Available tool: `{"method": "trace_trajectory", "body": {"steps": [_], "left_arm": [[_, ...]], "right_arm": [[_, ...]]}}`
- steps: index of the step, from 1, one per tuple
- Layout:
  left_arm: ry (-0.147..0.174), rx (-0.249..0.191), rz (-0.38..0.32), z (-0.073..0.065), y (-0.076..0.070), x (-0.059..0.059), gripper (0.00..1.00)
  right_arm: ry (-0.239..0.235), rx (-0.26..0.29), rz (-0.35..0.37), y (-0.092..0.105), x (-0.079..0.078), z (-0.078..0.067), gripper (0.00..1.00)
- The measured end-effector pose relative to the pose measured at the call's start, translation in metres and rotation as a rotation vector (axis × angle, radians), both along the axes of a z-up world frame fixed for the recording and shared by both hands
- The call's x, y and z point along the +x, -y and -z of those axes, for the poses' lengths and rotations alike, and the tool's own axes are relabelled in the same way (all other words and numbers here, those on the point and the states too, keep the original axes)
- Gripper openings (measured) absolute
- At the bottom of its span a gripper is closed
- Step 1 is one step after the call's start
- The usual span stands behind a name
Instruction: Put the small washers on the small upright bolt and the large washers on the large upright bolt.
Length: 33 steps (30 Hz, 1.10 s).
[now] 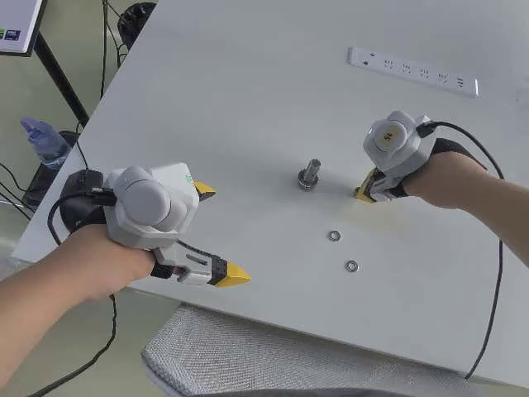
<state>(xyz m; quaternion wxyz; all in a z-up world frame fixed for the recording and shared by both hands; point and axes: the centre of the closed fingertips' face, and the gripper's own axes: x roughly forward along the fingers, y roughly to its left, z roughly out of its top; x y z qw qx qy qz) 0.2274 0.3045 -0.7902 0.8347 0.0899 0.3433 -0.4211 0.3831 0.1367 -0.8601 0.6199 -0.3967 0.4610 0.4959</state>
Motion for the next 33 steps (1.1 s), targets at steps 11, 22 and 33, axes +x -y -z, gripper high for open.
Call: {"method": "trace_trajectory", "body": {"steps": [11, 22, 33], "left_arm": [[0.007, 0.026, 0.014, 0.0023, -0.0019, -0.0021, 0.87], [0.019, 0.040, 0.028, 0.0017, -0.0017, -0.0031, 0.87], [0.017, 0.045, 0.026, 0.0005, -0.0023, -0.0037, 0.85]], "right_arm": [[0.003, 0.000, -0.002, 0.0000, 0.0008, 0.0004, 0.13], [0.001, 0.008, -0.005, 0.0019, 0.0010, -0.0011, 0.19], [-0.002, 0.027, -0.008, 0.0015, 0.0048, -0.0039, 0.26]]}}
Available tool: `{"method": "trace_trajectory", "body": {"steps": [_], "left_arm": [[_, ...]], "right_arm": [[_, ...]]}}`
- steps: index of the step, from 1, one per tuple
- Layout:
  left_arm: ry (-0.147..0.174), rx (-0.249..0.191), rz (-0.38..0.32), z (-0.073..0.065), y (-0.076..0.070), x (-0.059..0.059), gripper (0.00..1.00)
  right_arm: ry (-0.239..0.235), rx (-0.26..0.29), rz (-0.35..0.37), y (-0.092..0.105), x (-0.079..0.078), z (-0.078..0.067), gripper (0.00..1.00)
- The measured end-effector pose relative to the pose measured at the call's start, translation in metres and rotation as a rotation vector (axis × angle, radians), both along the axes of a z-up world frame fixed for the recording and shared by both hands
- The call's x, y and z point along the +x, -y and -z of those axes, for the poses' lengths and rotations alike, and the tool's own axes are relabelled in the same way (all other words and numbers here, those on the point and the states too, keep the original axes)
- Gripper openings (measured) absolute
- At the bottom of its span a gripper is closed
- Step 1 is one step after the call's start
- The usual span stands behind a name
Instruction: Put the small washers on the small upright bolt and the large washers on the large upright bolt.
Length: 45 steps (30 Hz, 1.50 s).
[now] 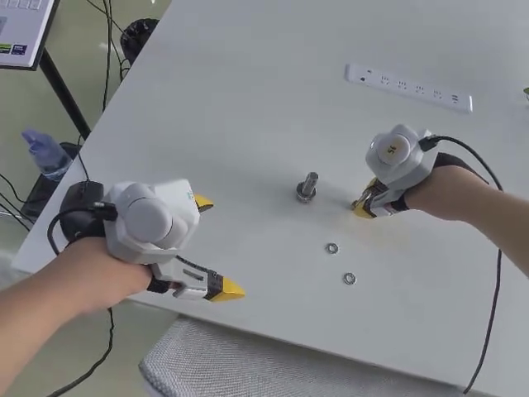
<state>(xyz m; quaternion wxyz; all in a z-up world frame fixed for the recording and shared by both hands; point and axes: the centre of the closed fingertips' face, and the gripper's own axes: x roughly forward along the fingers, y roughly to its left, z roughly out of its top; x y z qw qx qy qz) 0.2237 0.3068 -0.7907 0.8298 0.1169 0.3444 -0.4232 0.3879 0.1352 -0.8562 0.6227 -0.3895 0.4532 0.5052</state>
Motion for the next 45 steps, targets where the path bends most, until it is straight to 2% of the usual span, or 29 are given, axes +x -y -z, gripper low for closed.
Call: {"method": "trace_trajectory", "body": {"steps": [7, 16, 23, 25, 29, 36, 45], "left_arm": [[-0.007, 0.002, -0.001, -0.001, 0.001, -0.004, 0.84], [0.001, 0.002, -0.004, -0.005, 0.002, -0.004, 0.83], [0.016, -0.003, -0.003, -0.013, 0.005, -0.002, 0.82], [0.015, -0.002, -0.004, -0.013, 0.005, -0.002, 0.82], [0.020, 0.011, -0.002, -0.013, 0.006, -0.003, 0.82], [0.028, 0.002, -0.016, -0.017, 0.008, -0.002, 0.82], [0.019, 0.003, -0.023, -0.016, 0.009, -0.009, 0.81]], "right_arm": [[-0.002, 0.001, -0.002, 0.000, -0.001, -0.007, 0.27], [0.006, -0.004, -0.015, 0.001, -0.003, -0.023, 0.27], [0.011, 0.006, -0.014, 0.001, -0.005, -0.039, 0.27], [0.008, 0.008, -0.017, 0.002, -0.002, -0.040, 0.27], [0.003, 0.011, -0.018, 0.001, -0.006, -0.047, 0.27], [0.004, 0.010, -0.038, 0.000, -0.014, -0.050, 0.27], [0.002, 0.016, -0.050, -0.004, -0.026, -0.052, 0.28]]}}
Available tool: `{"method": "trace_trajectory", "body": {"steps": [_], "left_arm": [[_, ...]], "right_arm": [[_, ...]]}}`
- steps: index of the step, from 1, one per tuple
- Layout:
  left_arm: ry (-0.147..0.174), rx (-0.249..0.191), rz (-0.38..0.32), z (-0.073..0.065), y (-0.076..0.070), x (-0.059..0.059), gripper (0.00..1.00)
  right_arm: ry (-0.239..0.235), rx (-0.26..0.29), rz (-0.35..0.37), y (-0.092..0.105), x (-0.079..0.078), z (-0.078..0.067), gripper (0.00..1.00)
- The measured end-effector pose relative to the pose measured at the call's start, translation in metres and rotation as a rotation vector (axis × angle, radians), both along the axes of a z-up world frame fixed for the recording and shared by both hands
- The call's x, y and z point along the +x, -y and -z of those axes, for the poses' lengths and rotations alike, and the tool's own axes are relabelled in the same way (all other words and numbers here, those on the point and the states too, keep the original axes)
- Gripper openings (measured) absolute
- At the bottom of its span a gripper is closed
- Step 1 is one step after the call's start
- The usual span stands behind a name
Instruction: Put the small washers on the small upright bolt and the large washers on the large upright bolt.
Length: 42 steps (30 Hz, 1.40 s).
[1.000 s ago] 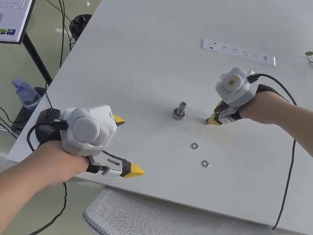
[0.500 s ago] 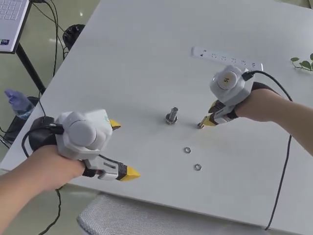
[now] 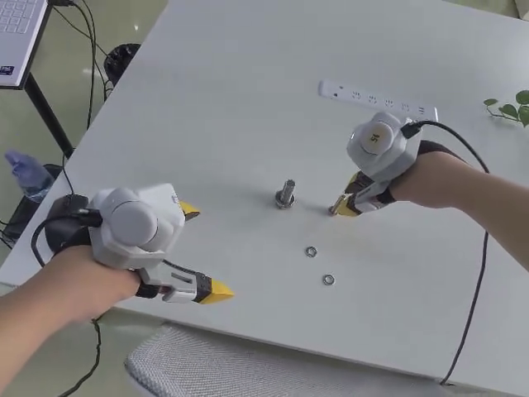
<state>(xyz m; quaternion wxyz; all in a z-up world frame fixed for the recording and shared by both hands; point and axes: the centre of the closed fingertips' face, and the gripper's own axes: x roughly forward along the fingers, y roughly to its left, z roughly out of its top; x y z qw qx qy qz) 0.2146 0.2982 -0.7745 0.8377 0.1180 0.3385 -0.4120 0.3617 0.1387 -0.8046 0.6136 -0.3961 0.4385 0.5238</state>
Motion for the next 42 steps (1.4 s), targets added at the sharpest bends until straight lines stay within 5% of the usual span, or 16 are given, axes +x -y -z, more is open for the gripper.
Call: {"method": "trace_trajectory", "body": {"steps": [24, 42], "left_arm": [[0.006, -0.011, 0.006, -0.004, 0.001, -0.004, 0.79], [0.003, -0.018, 0.019, -0.002, 0.001, -0.001, 0.79]], "right_arm": [[-0.046, 0.013, -0.032, -0.009, -0.057, 0.011, 0.30], [-0.054, 0.038, 0.018, -0.012, -0.058, 0.037, 0.28]]}}
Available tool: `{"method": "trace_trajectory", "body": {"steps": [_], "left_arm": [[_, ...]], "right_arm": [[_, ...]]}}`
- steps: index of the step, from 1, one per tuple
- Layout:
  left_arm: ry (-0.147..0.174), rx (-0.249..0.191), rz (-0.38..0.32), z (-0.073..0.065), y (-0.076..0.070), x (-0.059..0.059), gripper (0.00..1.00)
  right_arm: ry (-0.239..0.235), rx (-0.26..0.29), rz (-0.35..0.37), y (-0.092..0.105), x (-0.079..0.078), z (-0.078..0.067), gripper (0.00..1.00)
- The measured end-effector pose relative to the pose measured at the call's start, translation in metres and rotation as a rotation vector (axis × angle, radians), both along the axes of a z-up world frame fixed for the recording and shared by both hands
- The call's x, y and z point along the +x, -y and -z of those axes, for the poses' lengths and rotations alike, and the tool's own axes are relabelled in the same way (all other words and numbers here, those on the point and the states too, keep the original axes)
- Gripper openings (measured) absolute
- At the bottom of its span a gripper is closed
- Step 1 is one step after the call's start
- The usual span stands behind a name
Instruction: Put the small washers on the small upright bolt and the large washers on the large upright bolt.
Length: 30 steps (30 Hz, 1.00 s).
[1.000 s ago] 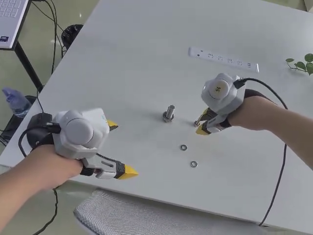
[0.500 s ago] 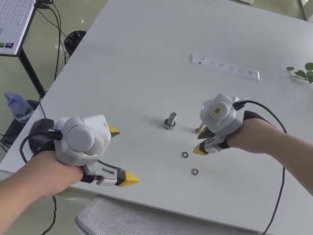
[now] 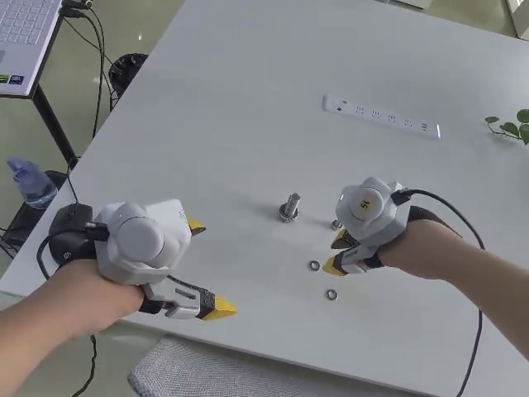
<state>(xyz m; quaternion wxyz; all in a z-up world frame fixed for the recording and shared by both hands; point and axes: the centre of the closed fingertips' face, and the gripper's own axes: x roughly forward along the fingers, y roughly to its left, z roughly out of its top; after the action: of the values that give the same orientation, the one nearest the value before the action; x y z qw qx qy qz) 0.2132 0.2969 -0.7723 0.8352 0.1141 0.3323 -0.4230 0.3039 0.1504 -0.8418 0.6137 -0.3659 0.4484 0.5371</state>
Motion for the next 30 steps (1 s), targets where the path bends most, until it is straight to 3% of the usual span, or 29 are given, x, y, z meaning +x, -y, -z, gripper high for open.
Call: {"method": "trace_trajectory", "body": {"steps": [12, 18, 30], "left_arm": [[-0.016, 0.004, 0.005, 0.008, -0.004, -0.005, 0.79], [-0.004, 0.010, 0.022, 0.001, -0.002, -0.006, 0.79], [-0.008, 0.012, 0.037, 0.003, 0.000, -0.006, 0.79]], "right_arm": [[0.009, -0.016, 0.009, -0.004, -0.005, 0.023, 0.28], [0.011, -0.017, 0.004, -0.006, -0.004, 0.033, 0.28], [0.039, -0.023, 0.008, -0.006, -0.003, 0.037, 0.27]]}}
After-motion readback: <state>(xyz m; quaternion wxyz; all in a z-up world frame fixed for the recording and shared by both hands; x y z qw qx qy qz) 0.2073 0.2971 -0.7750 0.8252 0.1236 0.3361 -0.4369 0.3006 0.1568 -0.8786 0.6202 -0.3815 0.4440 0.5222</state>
